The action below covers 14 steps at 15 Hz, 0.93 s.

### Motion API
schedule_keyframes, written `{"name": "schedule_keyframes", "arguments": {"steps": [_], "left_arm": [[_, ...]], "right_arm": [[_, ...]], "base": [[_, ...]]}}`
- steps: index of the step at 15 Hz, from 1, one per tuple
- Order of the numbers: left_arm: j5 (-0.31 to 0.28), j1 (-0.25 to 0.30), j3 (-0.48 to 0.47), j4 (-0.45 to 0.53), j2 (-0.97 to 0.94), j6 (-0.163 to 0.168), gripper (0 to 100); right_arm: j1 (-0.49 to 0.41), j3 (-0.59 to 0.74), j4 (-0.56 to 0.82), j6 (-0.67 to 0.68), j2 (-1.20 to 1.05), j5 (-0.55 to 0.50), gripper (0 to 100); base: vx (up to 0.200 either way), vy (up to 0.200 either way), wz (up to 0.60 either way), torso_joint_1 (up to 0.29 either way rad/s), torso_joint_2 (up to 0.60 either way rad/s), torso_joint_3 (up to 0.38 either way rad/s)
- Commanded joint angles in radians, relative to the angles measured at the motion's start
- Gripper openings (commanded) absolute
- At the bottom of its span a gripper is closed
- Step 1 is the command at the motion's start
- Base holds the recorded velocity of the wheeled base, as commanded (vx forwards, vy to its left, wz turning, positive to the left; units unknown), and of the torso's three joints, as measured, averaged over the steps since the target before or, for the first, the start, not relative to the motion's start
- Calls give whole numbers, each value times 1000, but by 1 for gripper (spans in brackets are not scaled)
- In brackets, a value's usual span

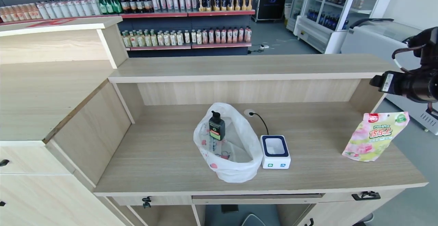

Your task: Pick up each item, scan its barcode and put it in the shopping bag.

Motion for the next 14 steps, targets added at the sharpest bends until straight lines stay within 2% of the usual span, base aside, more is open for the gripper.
{"name": "schedule_keyframes", "arguments": {"steps": [1, 2, 5, 14], "left_arm": [[0, 1, 0, 0, 2, 0, 100], [0, 1, 0, 0, 2, 0, 100], [0, 1, 0, 0, 2, 0, 100], [0, 1, 0, 0, 2, 0, 100]], "right_arm": [[-130, -34, 21, 128, 131, -17, 100], [-164, -28, 18, 142, 178, -5, 100], [-182, -45, -77, 204, 278, 18, 100], [-202, -153, -85, 204, 427, 122, 100]], "base": [[0, 0, 0, 0, 0, 0], [0, 0, 0, 0, 0, 0], [0, 0, 0, 0, 0, 0], [0, 0, 0, 0, 0, 0]]}}
